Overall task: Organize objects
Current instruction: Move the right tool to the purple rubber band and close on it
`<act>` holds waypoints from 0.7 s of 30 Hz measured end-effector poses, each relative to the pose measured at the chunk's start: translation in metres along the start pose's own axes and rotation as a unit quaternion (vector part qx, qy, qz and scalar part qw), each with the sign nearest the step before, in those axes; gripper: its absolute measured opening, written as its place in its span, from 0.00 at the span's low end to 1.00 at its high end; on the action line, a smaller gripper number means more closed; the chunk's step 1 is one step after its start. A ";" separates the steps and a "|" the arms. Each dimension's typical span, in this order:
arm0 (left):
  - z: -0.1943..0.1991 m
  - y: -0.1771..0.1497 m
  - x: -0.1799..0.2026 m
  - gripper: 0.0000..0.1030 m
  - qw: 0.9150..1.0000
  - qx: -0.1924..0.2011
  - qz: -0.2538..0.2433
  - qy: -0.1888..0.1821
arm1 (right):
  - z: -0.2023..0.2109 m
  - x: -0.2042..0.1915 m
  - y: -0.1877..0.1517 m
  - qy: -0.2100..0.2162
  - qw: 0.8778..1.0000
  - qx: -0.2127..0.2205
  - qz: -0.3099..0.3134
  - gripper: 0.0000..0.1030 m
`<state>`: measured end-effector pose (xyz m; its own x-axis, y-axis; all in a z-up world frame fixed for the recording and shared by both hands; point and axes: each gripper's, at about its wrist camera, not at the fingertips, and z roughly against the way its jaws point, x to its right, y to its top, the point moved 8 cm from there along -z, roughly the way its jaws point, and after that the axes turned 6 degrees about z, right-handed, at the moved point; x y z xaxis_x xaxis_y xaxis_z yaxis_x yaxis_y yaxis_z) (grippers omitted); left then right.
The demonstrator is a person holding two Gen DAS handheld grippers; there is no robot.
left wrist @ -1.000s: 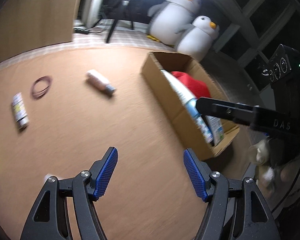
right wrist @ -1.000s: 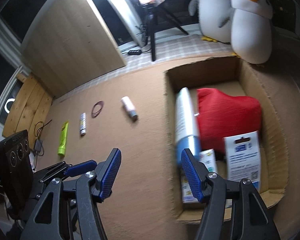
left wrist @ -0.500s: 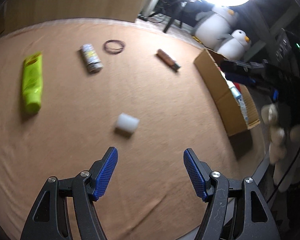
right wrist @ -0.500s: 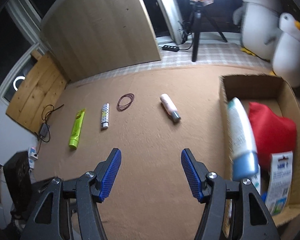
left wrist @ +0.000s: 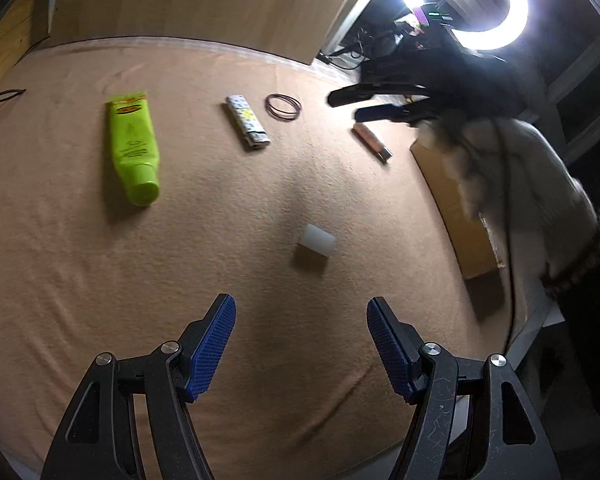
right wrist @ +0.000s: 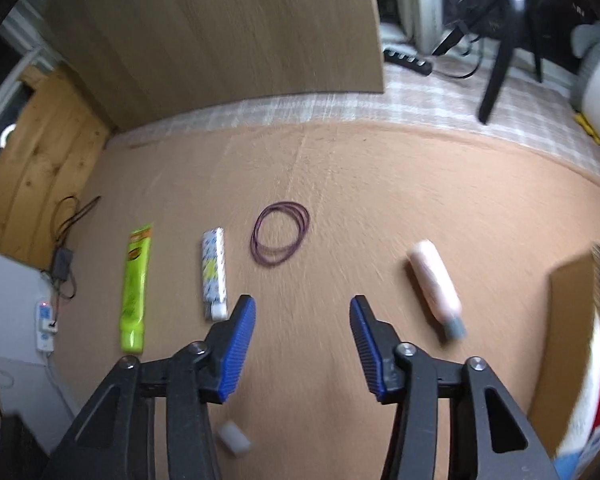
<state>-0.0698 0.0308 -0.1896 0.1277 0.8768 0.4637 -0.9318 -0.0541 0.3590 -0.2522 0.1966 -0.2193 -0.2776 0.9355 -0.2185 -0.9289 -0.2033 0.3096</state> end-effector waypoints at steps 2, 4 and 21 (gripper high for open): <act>0.003 0.000 -0.006 0.70 1.000 0.001 0.005 -0.004 | -0.019 -0.001 0.013 -0.007 1.000 -0.017 -0.009 0.38; 0.006 0.000 -0.013 0.70 1.000 0.002 0.013 -0.009 | -0.030 -0.001 0.021 -0.021 0.999 -0.024 -0.015 0.37; 0.010 0.004 -0.037 0.70 0.999 0.006 0.036 -0.036 | -0.073 -0.012 0.029 -0.142 0.985 -0.075 0.057 0.19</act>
<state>-0.0749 -0.0068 -0.1979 0.0847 0.8334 0.5462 -0.9354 -0.1223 0.3317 -0.2939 0.1584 -0.2755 -0.3224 0.9429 0.0841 -0.9274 -0.3324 0.1713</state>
